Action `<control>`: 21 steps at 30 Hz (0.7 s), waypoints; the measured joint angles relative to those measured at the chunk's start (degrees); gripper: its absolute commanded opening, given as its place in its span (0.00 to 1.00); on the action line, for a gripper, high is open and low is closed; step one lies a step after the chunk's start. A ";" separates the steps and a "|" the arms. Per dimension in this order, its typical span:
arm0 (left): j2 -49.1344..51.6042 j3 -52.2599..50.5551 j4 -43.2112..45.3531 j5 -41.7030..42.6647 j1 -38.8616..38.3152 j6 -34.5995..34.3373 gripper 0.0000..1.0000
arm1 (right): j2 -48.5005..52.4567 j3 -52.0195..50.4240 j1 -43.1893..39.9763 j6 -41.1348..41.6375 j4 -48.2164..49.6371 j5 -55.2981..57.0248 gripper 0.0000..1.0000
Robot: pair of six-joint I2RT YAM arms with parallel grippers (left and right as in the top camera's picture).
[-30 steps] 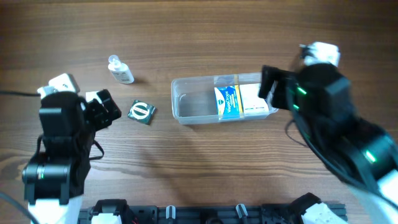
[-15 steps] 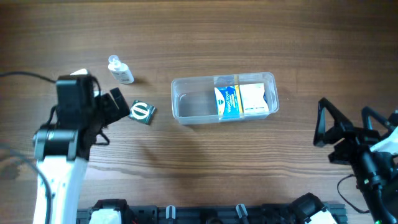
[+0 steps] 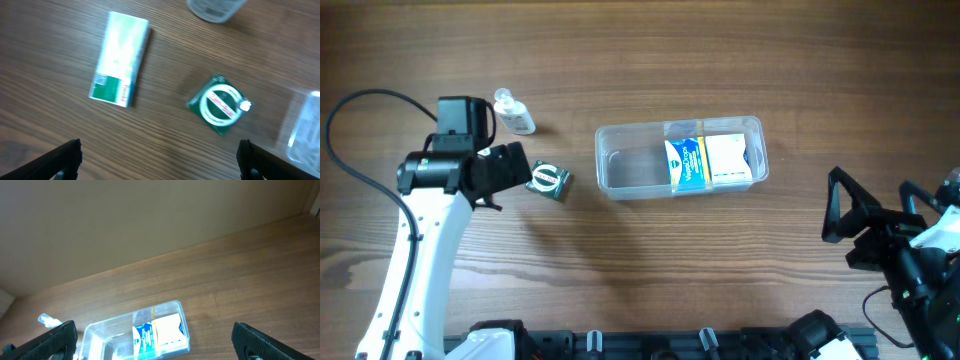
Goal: Pack container
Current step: 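Reach the left gripper down and grasp the white-green Panadol box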
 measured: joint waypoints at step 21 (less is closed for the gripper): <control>18.16 0.07 13.44 4.24 13.75 10.71 0.98 | 0.00 0.00 0.00 0.00 -0.07 0.00 1.00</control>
